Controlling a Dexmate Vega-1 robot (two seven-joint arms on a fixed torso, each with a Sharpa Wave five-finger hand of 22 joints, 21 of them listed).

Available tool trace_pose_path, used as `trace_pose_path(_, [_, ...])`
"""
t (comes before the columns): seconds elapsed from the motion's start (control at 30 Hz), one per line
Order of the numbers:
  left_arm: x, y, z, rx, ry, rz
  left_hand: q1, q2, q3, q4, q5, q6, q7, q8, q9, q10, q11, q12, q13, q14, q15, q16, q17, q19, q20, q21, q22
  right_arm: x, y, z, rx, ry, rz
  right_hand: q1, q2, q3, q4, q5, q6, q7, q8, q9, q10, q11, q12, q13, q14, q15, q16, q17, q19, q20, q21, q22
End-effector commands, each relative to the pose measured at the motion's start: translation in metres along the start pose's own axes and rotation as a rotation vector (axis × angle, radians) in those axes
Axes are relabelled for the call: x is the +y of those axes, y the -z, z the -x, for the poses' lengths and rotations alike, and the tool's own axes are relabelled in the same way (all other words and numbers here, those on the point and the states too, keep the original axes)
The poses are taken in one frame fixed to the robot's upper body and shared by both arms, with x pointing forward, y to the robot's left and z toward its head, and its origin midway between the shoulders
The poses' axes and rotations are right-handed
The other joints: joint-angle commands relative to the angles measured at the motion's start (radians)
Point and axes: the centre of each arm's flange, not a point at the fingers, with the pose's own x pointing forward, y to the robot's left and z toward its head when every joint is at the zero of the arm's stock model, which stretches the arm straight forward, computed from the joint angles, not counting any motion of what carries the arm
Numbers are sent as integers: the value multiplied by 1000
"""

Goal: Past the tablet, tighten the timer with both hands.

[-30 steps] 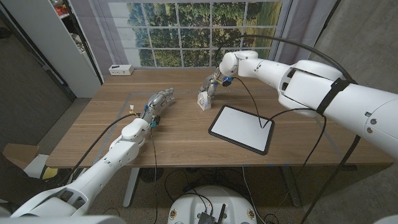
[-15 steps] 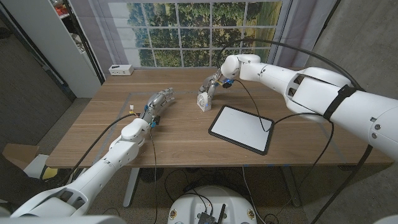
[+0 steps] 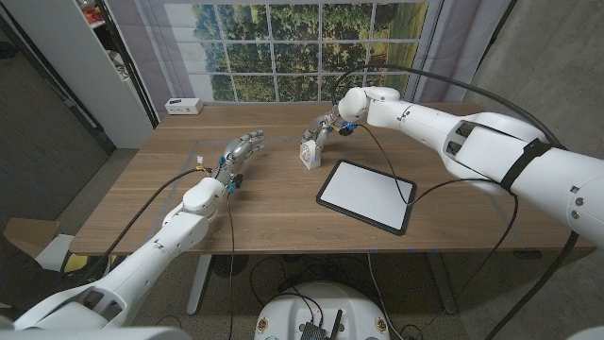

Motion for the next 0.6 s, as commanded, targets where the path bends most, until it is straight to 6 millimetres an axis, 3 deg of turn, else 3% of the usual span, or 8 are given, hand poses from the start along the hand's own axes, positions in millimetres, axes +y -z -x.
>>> trace_pose_path(0.03, [-5,-20,1,-36,10,-152,56,-17,11,-11,-2,16,-1,17,0,5,-8,0,1,-5,-9,-6,1,-7,6,-10,1,-14,7,10,-13,23,-83,26,58,-7,-1,5,182,-11,110,45,191,1,116,120,17,-161,9,6,12,3,8,6])
trace_pose_path(0.1, [-6,-23,1,-38,5,-178,123,-44,11,-13,-12,38,-14,30,3,2,-13,-1,0,-10,-11,-7,1,-11,9,-20,0,-18,9,12,-18,19,-107,25,57,-7,-2,5,187,-2,113,47,194,2,119,124,29,-155,10,3,12,4,8,6])
trace_pose_path(0.4, [-9,-33,2,-72,-21,-267,295,-115,-20,-5,-4,160,-18,83,20,33,-40,13,-3,-2,-29,-1,4,-16,9,-44,1,-28,18,15,-61,6,-227,27,53,0,-5,10,197,19,121,58,218,22,135,142,61,-147,-3,-16,20,6,6,5])
trace_pose_path(0.6, [-12,-36,4,-121,-58,-277,351,-142,-57,6,0,229,-32,110,33,58,-55,23,-5,4,-44,1,5,-16,1,-54,3,-31,23,19,-87,-3,-309,30,51,4,-8,13,208,38,127,63,234,22,146,152,74,-144,-9,-24,24,7,6,5])
